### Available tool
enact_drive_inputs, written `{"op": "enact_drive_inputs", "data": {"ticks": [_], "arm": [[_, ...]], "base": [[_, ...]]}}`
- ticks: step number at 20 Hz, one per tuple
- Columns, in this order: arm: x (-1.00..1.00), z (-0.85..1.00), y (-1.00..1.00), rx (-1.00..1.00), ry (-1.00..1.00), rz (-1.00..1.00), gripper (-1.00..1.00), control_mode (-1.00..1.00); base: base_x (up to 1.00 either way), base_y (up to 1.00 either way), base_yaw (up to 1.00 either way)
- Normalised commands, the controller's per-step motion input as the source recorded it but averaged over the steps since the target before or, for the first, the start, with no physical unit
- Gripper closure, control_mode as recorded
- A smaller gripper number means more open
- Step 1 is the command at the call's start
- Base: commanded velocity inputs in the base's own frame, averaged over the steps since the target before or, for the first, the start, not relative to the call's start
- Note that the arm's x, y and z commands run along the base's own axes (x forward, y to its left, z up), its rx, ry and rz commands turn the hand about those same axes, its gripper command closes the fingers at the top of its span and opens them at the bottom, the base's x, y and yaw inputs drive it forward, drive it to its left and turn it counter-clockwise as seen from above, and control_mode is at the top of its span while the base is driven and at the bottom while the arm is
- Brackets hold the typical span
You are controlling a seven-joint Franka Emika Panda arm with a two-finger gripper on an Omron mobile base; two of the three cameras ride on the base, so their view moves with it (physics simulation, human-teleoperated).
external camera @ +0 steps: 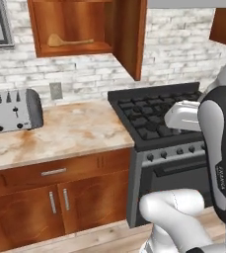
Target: Organize the utensils by type. Pick up the wooden spoons from the counter and place them in the open cabinet. Then pick up the metallic utensils from the counter and place them in the open drawer.
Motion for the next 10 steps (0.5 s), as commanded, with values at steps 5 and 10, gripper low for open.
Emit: {"op": "enact_drive_inputs", "data": {"ticks": [5,10], "arm": [[0.0,0.0,0.0,0.0,0.0,0.0,-1.0,1.0],[0.0,0.0,0.0,0.0,0.0,0.0,-1.0,1.0]], "base": [[-0.06,-0.85,0.0],[0.0,-0.78,0.0]]}}
